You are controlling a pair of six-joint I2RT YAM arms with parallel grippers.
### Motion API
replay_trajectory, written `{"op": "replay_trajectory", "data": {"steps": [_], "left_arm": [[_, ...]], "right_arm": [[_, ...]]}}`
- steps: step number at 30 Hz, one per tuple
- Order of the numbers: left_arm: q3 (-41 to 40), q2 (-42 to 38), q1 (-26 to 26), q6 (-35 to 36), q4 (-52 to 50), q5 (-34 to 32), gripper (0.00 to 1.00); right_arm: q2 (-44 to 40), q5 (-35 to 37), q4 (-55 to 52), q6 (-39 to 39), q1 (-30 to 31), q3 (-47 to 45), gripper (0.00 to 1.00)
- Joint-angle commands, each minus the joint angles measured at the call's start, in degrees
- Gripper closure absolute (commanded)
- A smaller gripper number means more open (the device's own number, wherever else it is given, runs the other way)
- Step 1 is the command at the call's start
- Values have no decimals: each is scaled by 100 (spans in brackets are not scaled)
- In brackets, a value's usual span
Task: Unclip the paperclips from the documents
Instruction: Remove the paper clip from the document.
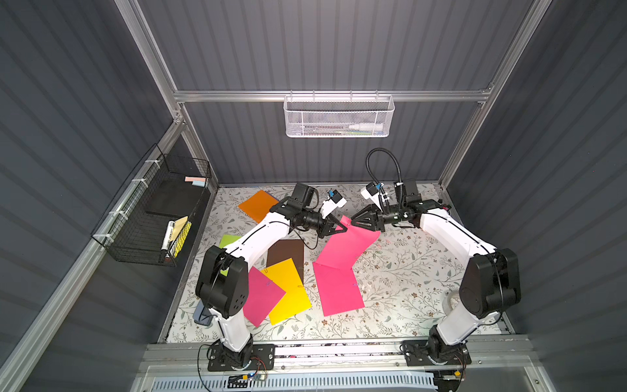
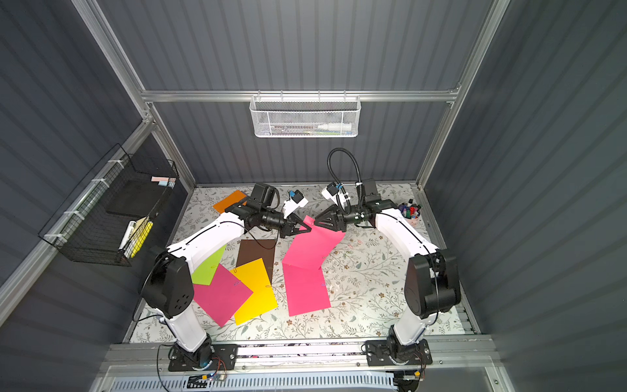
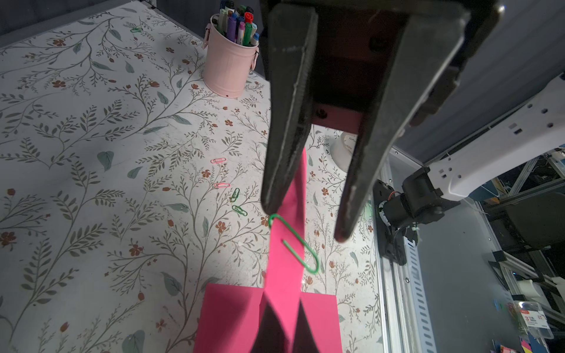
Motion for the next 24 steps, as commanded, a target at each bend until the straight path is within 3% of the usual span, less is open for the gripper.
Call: {"op": "replay_trajectory", "data": {"steps": [1,6,19,24], "left_arm": [[96,-142,-58,139,-141,62,100],[18,-218,-64,132,-119,59,100],[-156,-291,-94,104,-66,82,100],[-253,-298,-119,86,-27,29,100]], "right_arm": [[17,12,168,109,53,87,68],[75,55,164,143,-6,133,62],[-78,154,188,237,-35,148,60],[-193,113,290,273,-87,132,53]]}}
